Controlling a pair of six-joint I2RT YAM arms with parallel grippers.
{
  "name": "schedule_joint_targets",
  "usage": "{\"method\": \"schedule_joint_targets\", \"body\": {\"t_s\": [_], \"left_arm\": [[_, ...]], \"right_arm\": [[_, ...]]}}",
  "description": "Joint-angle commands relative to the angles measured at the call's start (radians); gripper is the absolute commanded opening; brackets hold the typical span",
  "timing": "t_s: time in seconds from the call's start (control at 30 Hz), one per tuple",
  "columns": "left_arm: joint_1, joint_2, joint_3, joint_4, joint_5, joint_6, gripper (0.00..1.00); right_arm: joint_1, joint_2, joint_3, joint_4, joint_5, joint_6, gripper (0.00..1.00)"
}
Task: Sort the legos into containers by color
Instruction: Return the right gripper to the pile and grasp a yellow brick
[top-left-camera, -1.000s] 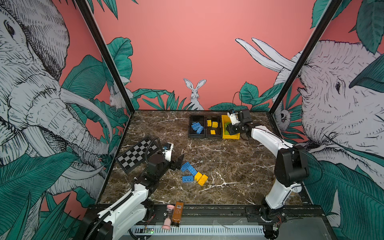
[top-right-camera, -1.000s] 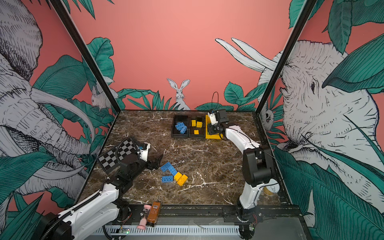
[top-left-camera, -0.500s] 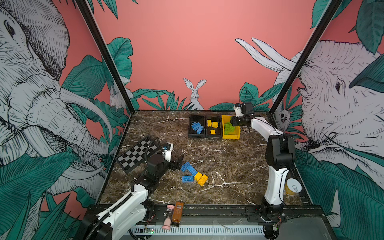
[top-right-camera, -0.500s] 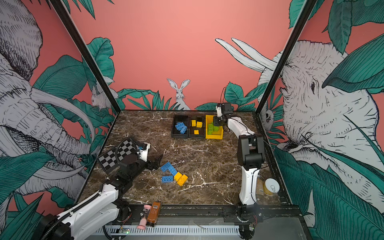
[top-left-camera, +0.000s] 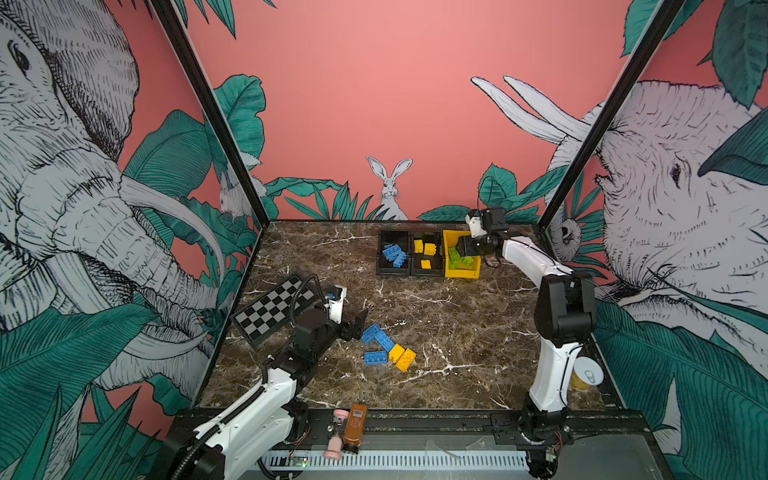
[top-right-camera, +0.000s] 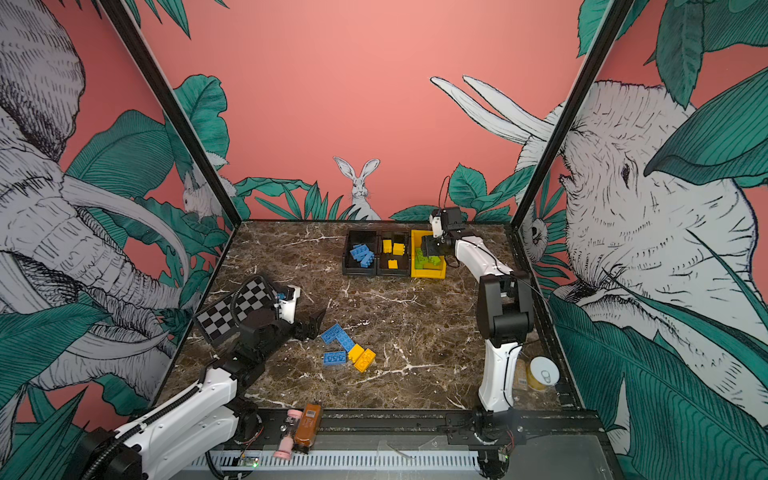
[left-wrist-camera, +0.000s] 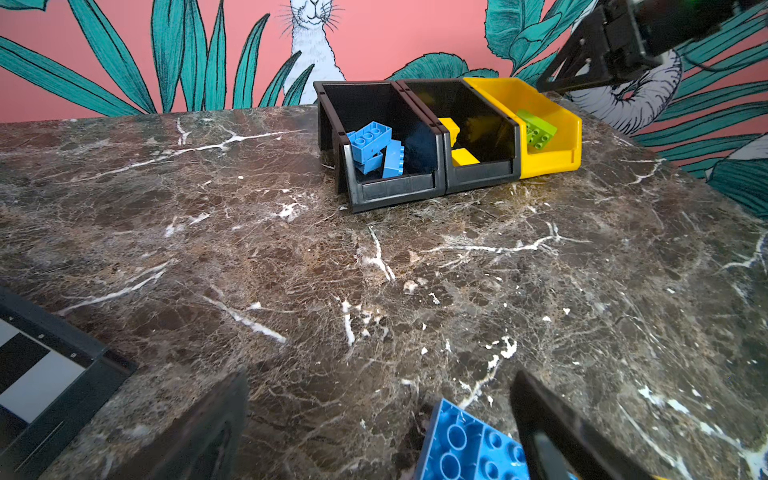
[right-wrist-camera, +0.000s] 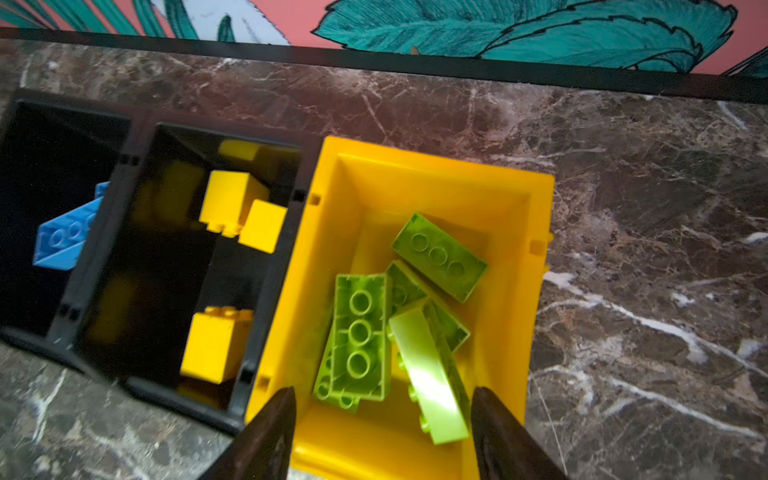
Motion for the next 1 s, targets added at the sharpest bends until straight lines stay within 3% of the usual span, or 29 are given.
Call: {"method": "schedule_joint_targets", "body": {"t_s": [0.0,0.23,0.5,0.73,0.97], "left_arm": [[-0.001,-0.005,0.005,-0.004,-0.016,0.006,0.99],[-0.001,-0.006,0.0,0.003,-0.031,0.0,0.99],[-0.002,-0.023,-0.001,-0.013,-0.058,0.009,0.99],[-0.002,-0.023,-0.006,-0.007,-0.062,0.006,0.99],[-0.002,-0.032,-0.003,-0.016,-0.061,0.007,0.99]], "right_arm": [[0.096,-0.182,-0.119,0.017,-0.021,-0.028,0.68],[0.396,-0.444,-0.465,0.064,0.032,0.039,0.69],[0.704,-0.427,-0.505,-0.002,0.178,0.209,0.69],[0.811,-0.275,-0.435,-0.012,0.163,0.202,0.7],[0.841,-0.187,-0.391,-0.019,0.152,0.179,0.71]]}}
